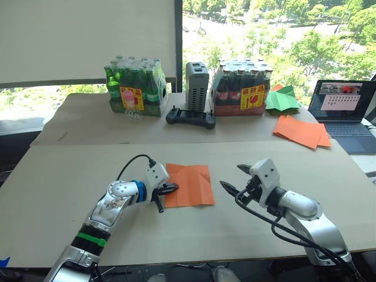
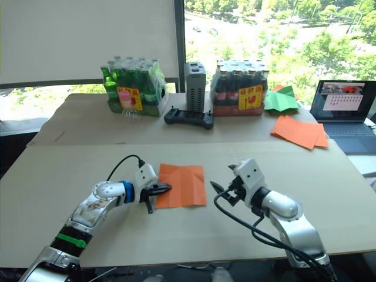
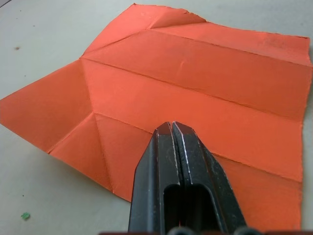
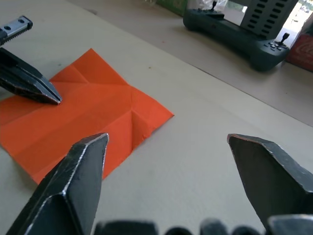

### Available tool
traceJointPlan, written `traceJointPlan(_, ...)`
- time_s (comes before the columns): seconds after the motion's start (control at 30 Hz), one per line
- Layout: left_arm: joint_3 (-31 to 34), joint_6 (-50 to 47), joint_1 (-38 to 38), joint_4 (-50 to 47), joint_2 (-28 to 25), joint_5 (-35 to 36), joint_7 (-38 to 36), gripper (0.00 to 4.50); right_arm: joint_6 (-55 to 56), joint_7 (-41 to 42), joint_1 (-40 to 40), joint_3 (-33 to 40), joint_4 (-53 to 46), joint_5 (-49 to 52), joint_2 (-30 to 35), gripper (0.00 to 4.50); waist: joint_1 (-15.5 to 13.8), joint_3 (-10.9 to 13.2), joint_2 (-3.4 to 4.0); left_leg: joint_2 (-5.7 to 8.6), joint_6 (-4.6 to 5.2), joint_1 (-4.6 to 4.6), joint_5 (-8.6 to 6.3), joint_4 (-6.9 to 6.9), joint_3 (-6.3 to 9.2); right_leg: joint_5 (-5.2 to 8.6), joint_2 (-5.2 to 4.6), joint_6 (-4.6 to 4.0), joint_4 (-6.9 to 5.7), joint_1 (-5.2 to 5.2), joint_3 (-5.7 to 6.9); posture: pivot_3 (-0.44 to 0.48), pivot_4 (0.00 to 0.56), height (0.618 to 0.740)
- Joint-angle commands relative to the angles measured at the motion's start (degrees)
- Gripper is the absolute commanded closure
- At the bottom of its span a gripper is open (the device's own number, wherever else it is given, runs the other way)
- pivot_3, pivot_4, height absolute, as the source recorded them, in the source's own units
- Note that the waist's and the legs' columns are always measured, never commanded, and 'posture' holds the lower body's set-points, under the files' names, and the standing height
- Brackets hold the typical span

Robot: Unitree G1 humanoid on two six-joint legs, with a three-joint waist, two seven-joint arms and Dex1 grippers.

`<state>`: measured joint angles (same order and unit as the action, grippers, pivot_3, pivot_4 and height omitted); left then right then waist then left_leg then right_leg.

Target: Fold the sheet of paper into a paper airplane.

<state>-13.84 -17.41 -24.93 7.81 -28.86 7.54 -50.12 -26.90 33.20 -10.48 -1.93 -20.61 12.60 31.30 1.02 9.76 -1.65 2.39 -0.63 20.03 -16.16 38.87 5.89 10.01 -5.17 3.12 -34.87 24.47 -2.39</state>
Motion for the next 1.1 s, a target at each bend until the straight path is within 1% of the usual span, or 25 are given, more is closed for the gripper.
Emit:
traceJointPlan(0.03,-1.64,-0.99,1.20,0.17,-0.24,-1.71,-0.74,4.50,0.09,1.29,-1.97,-1.59,3.08,-2.78,2.46,1.53,-0.02,0.00,0.00,0.00,0.00,-0.02,0.00,0.00,0.00,0.00,0.00,0.00,0.00,-0.01,0.00,0.000,0.150,0.723)
traceJointPlan(0.13,-1.85,-1.41,1.62,-0.46,-0.32,-2.11,-0.88,4.50,0.73,2.67,-2.95,-4.04,5.77,-4.26,3.10,2.57,-0.03,0.00,0.00,0.00,0.01,-0.03,0.00,-0.01,0.00,0.00,0.00,0.00,0.01,-0.02,0.00,0.000,0.150,0.723)
traceJointPlan(0.3,-2.16,-1.33,2.12,-0.81,-0.53,-2.62,-1.21,4.50,1.79,4.55,-5.31,-8.54,9.54,-6.69,2.14,4.29,0.02,-0.01,0.01,0.00,0.00,-0.04,0.00,0.00,0.00,0.00,0.00,0.00,0.00,-0.02,0.00,0.000,0.150,0.723)
traceJointPlan(0.33,-2.18,-1.35,2.15,-0.87,-0.55,-2.68,-1.23,4.50,2.16,4.99,-5.63,-9.42,10.08,-7.21,2.05,4.47,0.02,-0.01,0.01,0.00,0.01,-0.04,0.00,0.00,0.00,0.00,-0.01,0.01,0.00,-0.02,0.00,0.000,0.150,0.723)
traceJointPlan(0.43,-2.18,-1.48,2.18,-1.03,-0.56,-2.72,-1.26,4.50,1.79,5.59,-6.21,-10.93,10.96,-8.58,1.98,4.47,-0.01,-0.01,0.01,0.00,0.01,-0.04,0.00,-0.01,0.00,0.01,0.00,0.01,0.00,-0.02,0.00,0.000,0.150,0.723)
traceJointPlan(0.5,-2.08,-1.49,2.18,-0.94,-0.56,-2.75,-1.23,4.50,0.38,6.39,-5.78,-11.00,9.27,-8.25,2.30,4.47,-0.03,-0.01,0.01,0.00,0.01,-0.04,0.00,0.00,0.00,0.01,-0.01,0.01,0.01,-0.03,0.00,0.000,0.150,0.723)
traceJointPlan(0.67,-2.06,-1.38,2.16,-0.75,-0.53,-2.86,-1.43,4.50,-5.00,12.65,-2.75,-8.72,-2.40,-0.42,4.35,4.47,-0.10,-0.01,0.01,0.01,0.02,-0.03,-0.01,-0.01,0.04,0.02,-0.01,0.03,0.01,-0.03,0.01,0.000,0.150,0.723)
traceJointPlan(0.77,-2.27,-1.31,2.16,-0.74,-0.43,-3.03,-1.62,4.50,-9.87,13.60,-1.02,-8.11,-9.52,4.21,4.81,4.47,-0.14,-0.01,0.02,0.01,0.02,-0.05,-0.01,0.00,0.04,0.02,-0.02,0.04,0.01,-0.07,0.01,0.000,0.150,0.723)
traceJointPlan(0.8,-2.35,-1.28,2.08,-0.64,-0.39,-3.12,-1.67,4.50,-11.73,13.51,-0.36,-8.72,-12.30,5.73,4.50,4.47,-0.16,-0.02,0.02,0.01,0.02,-0.07,-0.01,0.01,0.04,0.22,-0.02,0.36,0.00,-0.08,0.01,0.000,0.150,0.723)
traceJointPlan(0.87,-2.52,-1.17,1.89,-0.46,-0.42,-3.24,-1.88,4.50,-14.04,10.71,-0.05,-12.09,-14.60,4.32,2.99,4.47,-0.15,-0.02,0.02,0.00,0.02,-0.09,-0.01,0.00,0.06,0.30,-0.02,0.49,-0.01,-0.10,0.02,0.000,0.150,0.723)
traceJointPlan(0.93,-2.70,-1.02,1.65,-0.33,-0.48,-3.38,-2.19,4.50,-15.07,6.10,-0.19,-16.01,-13.14,-0.34,1.35,4.47,-0.14,-0.06,0.02,0.00,0.02,-0.10,-0.01,0.00,0.06,0.30,-0.02,0.49,-0.01,-0.10,0.02,0.000,0.150,0.723)
traceJointPlan(1.03,-2.80,-1.04,1.11,-0.10,-0.38,-3.41,-2.44,4.50,-16.11,0.91,0.64,-18.74,-11.23,-4.73,-0.29,4.47,-0.30,-0.07,0.03,0.02,0.02,-0.11,-0.01,0.01,0.06,0.30,-0.03,0.49,-0.03,-0.08,0.02,0.000,0.150,0.723)
traceJointPlan(1.1,-2.86,-0.98,0.78,0.13,-0.37,-3.40,-2.65,4.50,-16.72,-2.40,1.28,-18.68,-10.41,-6.44,-1.75,4.47,-0.34,-0.07,0.03,0.08,0.02,-0.10,-0.01,0.01,0.06,0.30,-0.09,0.49,-0.01,-0.09,0.03,0.000,0.150,0.723)
